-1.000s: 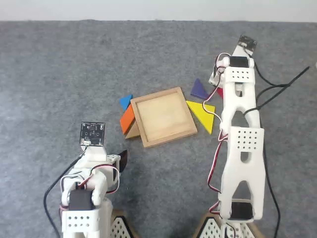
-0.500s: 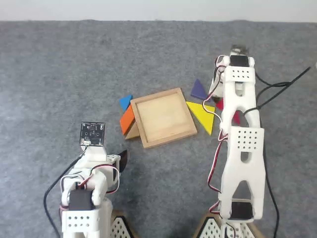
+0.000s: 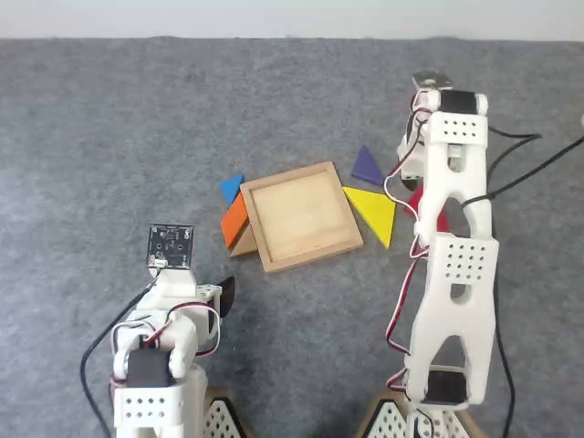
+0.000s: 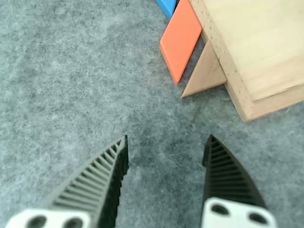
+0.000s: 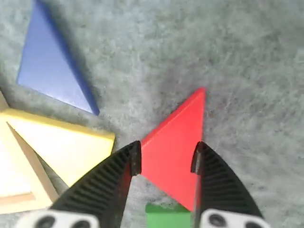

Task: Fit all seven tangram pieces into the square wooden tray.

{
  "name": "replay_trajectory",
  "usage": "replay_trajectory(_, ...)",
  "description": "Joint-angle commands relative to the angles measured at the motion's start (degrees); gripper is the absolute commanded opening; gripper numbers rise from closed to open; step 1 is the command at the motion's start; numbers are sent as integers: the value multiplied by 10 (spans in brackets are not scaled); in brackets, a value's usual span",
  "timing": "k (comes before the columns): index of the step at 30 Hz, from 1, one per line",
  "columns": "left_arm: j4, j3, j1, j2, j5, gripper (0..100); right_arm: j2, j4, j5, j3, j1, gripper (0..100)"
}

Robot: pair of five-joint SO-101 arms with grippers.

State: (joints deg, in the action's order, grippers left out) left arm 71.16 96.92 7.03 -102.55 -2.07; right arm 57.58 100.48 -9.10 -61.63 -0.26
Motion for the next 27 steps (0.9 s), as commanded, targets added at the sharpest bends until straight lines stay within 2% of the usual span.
replay_trajectory(1, 4, -4, 0, -6, 4, 245, -44, 25, -45, 11, 4, 205)
replay_trajectory(5, 4, -4, 0, -6, 4, 245, -49, 25, -133, 99, -15, 273)
replay_trajectory(8, 4, -4, 0, -6, 4, 245, -49, 25, -162, 126, -27, 312)
replay_trajectory(23, 4, -4, 0, -6, 4, 245, -24, 2, -147, 116, -38, 314)
replay_trajectory(27, 4, -4, 0, -6, 4, 245, 3, -29, -83, 116, -40, 314)
